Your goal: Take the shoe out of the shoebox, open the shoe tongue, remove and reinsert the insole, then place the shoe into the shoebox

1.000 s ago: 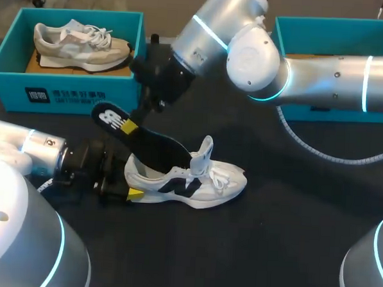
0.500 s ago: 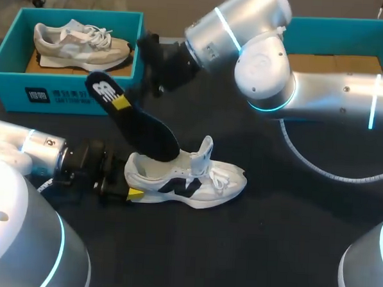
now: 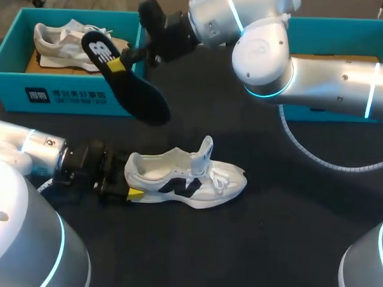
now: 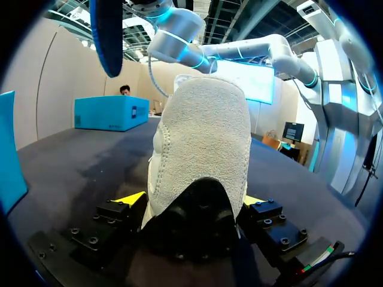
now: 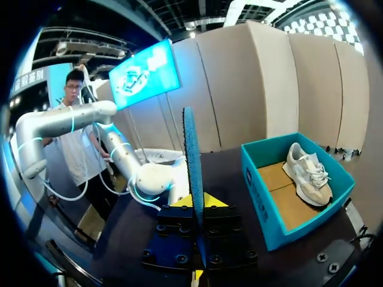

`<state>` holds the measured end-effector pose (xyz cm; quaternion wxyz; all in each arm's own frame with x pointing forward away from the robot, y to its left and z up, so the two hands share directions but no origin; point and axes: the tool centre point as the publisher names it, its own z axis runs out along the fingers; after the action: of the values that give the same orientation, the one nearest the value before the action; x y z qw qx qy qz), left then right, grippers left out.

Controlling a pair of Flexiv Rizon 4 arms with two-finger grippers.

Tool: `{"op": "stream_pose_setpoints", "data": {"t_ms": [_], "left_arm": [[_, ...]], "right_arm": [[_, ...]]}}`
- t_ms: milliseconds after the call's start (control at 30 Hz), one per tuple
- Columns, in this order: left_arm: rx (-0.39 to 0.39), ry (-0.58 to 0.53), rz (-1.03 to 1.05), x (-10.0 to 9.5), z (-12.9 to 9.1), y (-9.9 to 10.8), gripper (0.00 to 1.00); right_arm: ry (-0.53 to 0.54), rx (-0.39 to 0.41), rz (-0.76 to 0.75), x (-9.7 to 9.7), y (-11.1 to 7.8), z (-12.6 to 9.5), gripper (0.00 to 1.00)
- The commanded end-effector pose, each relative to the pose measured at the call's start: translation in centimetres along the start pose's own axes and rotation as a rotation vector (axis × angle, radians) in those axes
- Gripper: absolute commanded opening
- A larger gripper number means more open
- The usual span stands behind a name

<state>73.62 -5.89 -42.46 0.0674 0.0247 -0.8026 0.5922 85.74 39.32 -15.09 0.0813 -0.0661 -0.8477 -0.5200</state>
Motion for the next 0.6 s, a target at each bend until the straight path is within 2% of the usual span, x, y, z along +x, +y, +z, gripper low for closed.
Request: {"op": "stream_pose_setpoints", "data": {"t_ms": [33,567,600], "left_arm": [[-0.002,-0.001,-0.001,-0.18,0.1,0.27,0.0],[-0.002,-0.001,-0.001,-0.18,0.1,0.27,0.0],[-0.002,-0.001,-0.001,-0.18,0.1,0.27,0.0]], "right_arm": [[-0.017,0.032,0.005,0.08,0.59,-0.26,0.0],[-0.017,0.032,0.005,0.08,0.59,-0.26,0.0],[0.018,0.002,0.018,-0.21,0.2,-0.69,0.0]]}}
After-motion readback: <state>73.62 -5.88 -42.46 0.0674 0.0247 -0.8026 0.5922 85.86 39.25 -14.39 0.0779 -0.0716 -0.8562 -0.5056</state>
